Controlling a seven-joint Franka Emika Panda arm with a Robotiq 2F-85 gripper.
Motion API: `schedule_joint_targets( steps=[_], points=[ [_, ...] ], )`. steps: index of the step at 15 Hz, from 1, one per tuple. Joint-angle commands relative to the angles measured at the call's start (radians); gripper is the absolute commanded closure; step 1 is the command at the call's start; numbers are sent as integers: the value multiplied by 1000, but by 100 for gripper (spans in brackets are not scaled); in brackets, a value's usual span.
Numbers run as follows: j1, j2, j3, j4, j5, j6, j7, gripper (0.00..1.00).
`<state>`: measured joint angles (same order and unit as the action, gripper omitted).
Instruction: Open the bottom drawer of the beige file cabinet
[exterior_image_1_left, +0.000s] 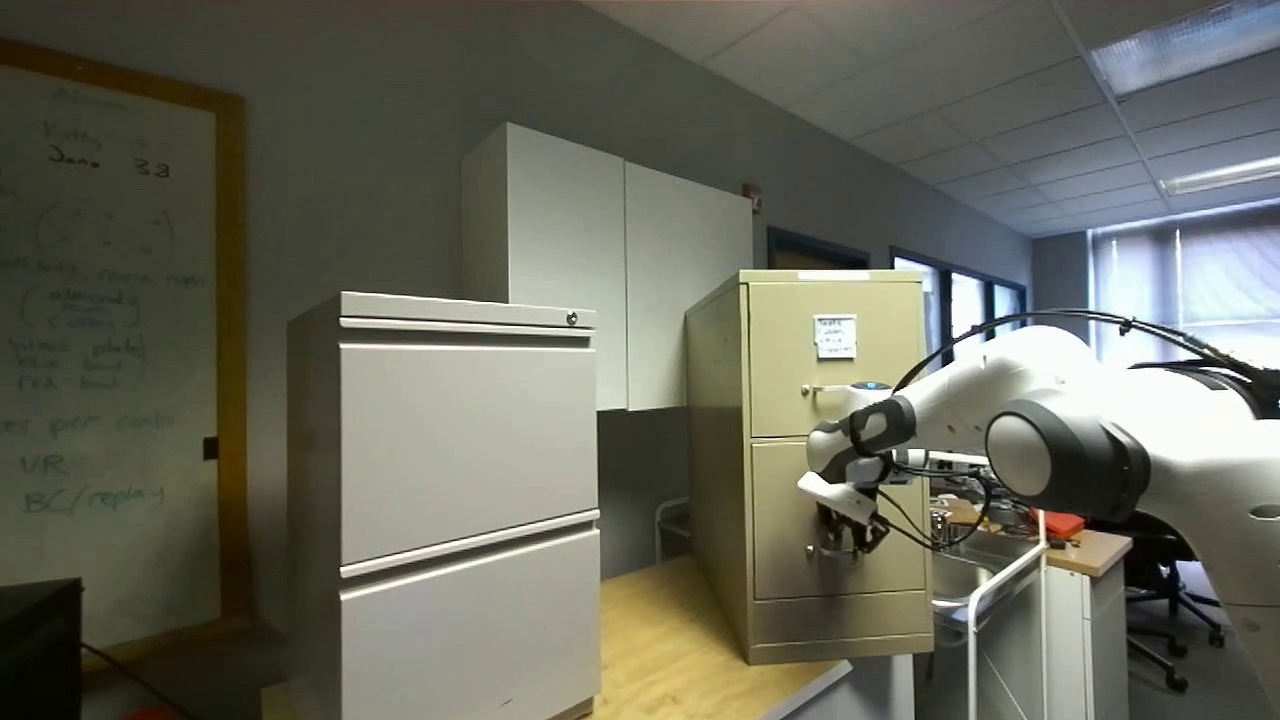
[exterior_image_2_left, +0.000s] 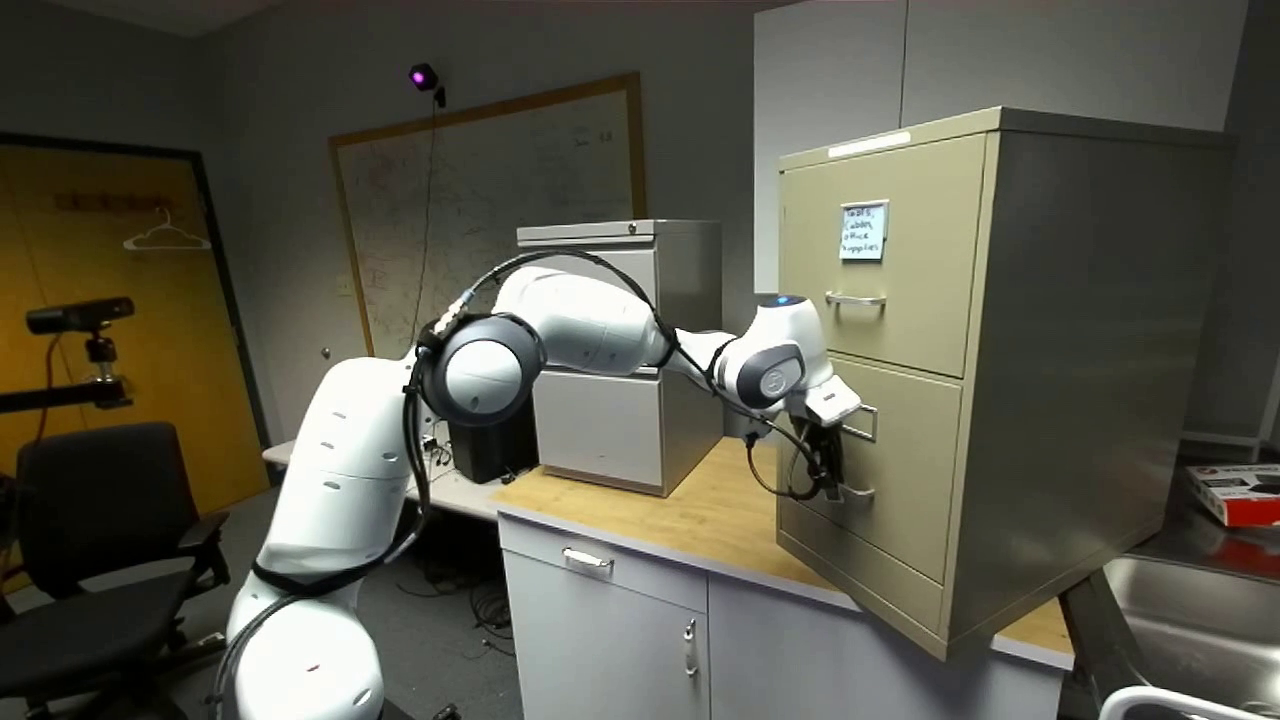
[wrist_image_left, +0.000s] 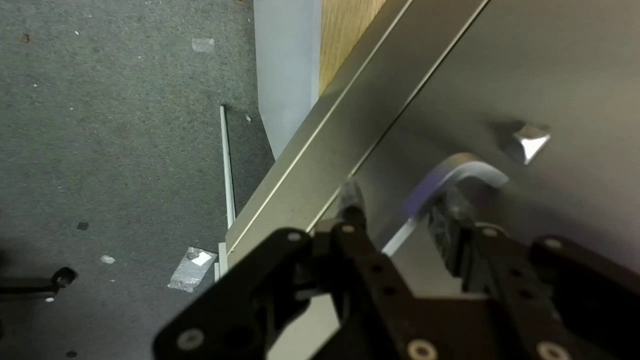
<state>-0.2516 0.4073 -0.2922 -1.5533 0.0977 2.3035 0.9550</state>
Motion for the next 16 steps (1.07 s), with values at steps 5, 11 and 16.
schedule_joint_targets(
  steps=[5, 11, 16],
  points=[
    [-8, 106, 91, 99, 128, -17, -60, 93],
    [1, 91, 89, 79, 112, -7, -65, 92],
    [21, 65, 82, 18, 77, 0, -81, 93]
  ],
)
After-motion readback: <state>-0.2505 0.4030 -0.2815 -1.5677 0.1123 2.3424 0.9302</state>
